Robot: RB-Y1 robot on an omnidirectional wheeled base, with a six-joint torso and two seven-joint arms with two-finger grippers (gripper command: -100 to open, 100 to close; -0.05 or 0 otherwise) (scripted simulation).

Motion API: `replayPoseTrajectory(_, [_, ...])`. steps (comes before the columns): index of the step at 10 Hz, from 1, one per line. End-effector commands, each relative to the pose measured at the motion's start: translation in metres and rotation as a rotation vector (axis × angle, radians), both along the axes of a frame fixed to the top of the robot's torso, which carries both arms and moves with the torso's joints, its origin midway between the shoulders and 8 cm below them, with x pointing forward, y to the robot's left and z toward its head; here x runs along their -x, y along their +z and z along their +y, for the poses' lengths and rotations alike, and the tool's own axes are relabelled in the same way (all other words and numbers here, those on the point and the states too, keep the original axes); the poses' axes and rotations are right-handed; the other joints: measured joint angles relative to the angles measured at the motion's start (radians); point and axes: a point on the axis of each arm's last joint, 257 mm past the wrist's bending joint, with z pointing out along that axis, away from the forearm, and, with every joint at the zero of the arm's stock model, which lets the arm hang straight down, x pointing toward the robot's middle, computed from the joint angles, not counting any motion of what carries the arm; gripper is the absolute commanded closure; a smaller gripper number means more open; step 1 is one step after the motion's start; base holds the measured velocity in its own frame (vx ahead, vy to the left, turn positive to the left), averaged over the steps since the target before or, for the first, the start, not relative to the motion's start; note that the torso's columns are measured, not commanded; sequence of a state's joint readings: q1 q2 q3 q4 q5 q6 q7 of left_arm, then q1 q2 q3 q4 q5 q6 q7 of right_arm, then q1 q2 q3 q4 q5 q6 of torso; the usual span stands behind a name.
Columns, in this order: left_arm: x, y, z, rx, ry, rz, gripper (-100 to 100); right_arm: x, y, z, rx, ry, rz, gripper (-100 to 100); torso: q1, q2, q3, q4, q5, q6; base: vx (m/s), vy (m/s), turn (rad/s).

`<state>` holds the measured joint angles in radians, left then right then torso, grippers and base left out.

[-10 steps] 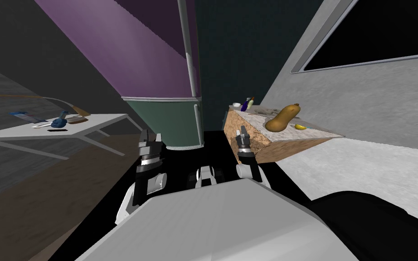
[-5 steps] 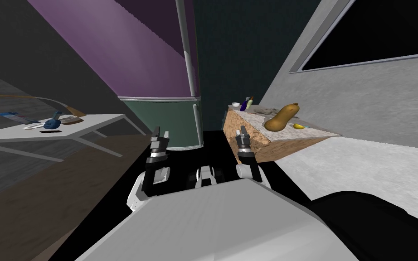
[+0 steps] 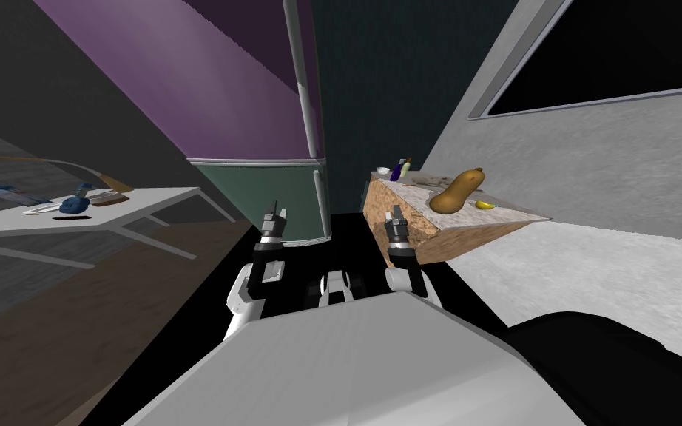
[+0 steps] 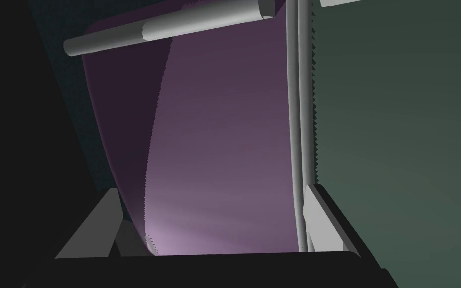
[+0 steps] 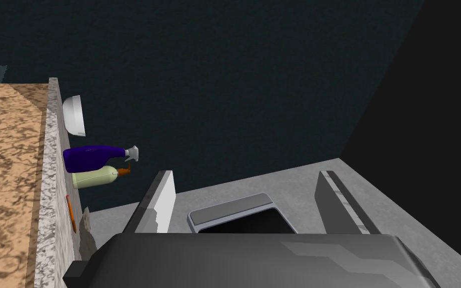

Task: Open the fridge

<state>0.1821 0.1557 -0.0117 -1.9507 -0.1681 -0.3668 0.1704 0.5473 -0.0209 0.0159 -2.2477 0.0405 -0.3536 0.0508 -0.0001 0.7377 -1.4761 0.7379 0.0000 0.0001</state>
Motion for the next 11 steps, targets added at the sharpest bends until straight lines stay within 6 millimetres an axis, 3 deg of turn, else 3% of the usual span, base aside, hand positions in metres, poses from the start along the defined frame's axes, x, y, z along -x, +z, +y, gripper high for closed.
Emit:
replayPoseTrajectory(1, [-0.022, -0.007, -0.018, -0.018, -0.033, 0.023, -100, 0.0, 0.0, 0.0, 0.0, 0.0, 0.0, 0, 0.0, 0.0, 0.0, 0.0, 0.0, 0.0, 0.007, 0.001, -0.024])
replayPoseTrajectory(4, [-0.039, -0.003, -0.033, -0.034, -0.058, 0.024, -100, 0.0, 0.0, 0.0, 0.0, 0.0, 0.0, 0, 0.0, 0.0, 0.0, 0.0, 0.0, 0.0, 0.006, 0.001, -0.025])
replayPoseTrajectory(5, [-0.051, -0.012, -0.041, -0.051, -0.071, 0.053, -100, 0.0, 0.0, 0.0, 0.0, 0.0, 0.0, 0, 0.0, 0.0, 0.0, 0.0, 0.0, 0.0, 0.007, 0.002, -0.031])
replayPoseTrajectory(6, [-0.054, -0.003, -0.045, -0.052, -0.077, 0.035, -100, 0.0, 0.0, 0.0, 0.0, 0.0, 0.0, 0, 0.0, 0.0, 0.0, 0.0, 0.0, 0.0, 0.007, 0.001, -0.02])
replayPoseTrajectory(7, [-0.065, -0.012, -0.053, -0.07, -0.088, 0.064, -100, 0.0, 0.0, 0.0, 0.0, 0.0, 0.0, 0, 0.0, 0.0, 0.0, 0.0, 0.0, 0.0, 0.008, 0.002, -0.028])
replayPoseTrajectory(8, [-0.07, -0.003, -0.057, -0.072, -0.096, 0.048, -100, 0.0, 0.0, 0.0, 0.0, 0.0, 0.0, 0, 0.0, 0.0, 0.0, 0.0, 0.0, 0.0, 0.007, 0.002, -0.032])
replayPoseTrajectory(9, [-0.082, -0.014, -0.066, -0.093, -0.106, 0.081, -100, 0.0, 0.0, 0.0, 0.0, 0.0, 0.0, 0, 0.0, 0.0, 0.0, 0.0, 0.0, 0.0, 0.008, 0.001, -0.025])
replayPoseTrajectory(10, [-0.085, -0.003, -0.07, -0.095, -0.112, 0.061, -100, 0.0, 0.0, 0.0, 0.0, 0.0, 0.0, 0, 0.0, 0.0, 0.0, 0.0, 0.0, 0.0, 0.007, 0.001, -0.023])
replayPoseTrajectory(11, [-0.097, -0.012, -0.079, -0.118, -0.121, 0.091, -100, 0.0, 0.0, 0.0, 0.0, 0.0, 0.0, 0, 0.0, 0.001, 0.0, 0.0, 0.0, 0.0, 0.007, 0.002, -0.04])
